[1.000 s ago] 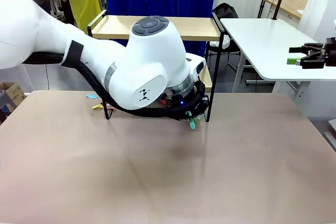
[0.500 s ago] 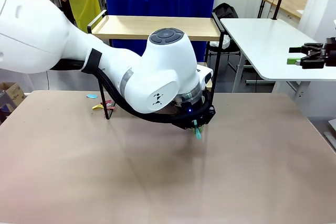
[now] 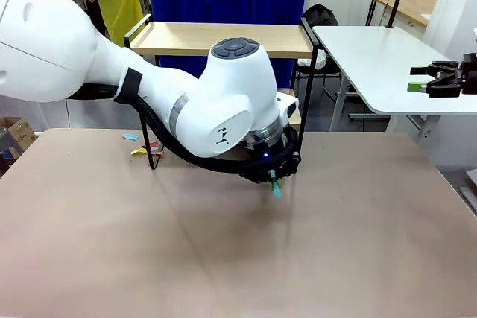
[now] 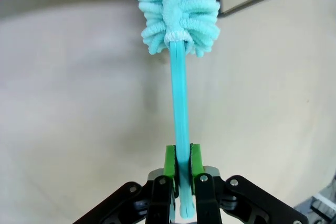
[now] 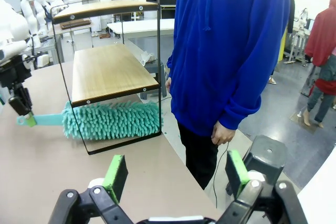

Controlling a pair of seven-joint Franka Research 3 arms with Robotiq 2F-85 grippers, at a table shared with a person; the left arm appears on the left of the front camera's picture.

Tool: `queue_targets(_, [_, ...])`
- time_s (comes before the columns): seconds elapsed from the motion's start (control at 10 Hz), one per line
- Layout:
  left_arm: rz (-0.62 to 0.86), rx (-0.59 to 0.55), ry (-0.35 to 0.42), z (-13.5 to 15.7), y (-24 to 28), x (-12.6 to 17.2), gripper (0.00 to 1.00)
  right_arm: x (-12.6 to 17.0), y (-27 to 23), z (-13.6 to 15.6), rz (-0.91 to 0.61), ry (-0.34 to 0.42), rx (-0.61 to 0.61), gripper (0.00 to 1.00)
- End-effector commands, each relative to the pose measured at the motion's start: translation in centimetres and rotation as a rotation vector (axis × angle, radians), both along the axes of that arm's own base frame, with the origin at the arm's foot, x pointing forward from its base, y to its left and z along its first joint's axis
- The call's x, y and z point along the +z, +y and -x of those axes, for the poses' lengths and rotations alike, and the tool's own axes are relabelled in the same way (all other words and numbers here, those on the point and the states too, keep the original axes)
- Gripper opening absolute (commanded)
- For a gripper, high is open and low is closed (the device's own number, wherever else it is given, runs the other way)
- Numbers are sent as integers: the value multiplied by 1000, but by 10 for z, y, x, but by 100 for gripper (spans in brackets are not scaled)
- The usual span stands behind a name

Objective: Clean the shelf.
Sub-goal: Clean the specific section of the Shelf indicated by the human with the Duster.

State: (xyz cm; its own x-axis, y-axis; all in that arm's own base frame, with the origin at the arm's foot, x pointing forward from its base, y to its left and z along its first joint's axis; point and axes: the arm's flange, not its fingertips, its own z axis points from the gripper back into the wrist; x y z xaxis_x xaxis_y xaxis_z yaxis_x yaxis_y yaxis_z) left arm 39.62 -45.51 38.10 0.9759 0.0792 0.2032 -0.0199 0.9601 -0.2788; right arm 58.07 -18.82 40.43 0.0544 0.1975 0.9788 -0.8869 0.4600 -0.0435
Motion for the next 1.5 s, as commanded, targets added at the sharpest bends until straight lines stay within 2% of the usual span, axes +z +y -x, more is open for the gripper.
queue_targets(0.0, [-30, 93, -10, -3, 41, 2, 13, 2, 2, 0, -2, -5, 0, 100])
queue_targets(0.4, [-129, 150, -10, -8, 109, -17, 13, 2, 2, 0, -2, -5, 0, 100])
queue_targets(0.6, [-218, 232, -26, -4, 149, -22, 13, 2, 2, 0, -2, -5, 0, 100])
queue_targets(1.0, [-350, 345, -68, 9, 205, -14, 13, 2, 2, 0, -2, -5, 0, 100])
queue_targets(1.1, [-354, 354, -86, 12, 208, -10, 13, 2, 2, 0, -2, -5, 0, 100])
queue_targets(1.3, [-96, 227, -110, 21, 194, 9, 13, 2, 2, 0, -2, -5, 0, 100])
queue_targets(1.4, [-285, 282, -88, 7, 202, -2, 13, 2, 2, 0, -2, -5, 0, 100])
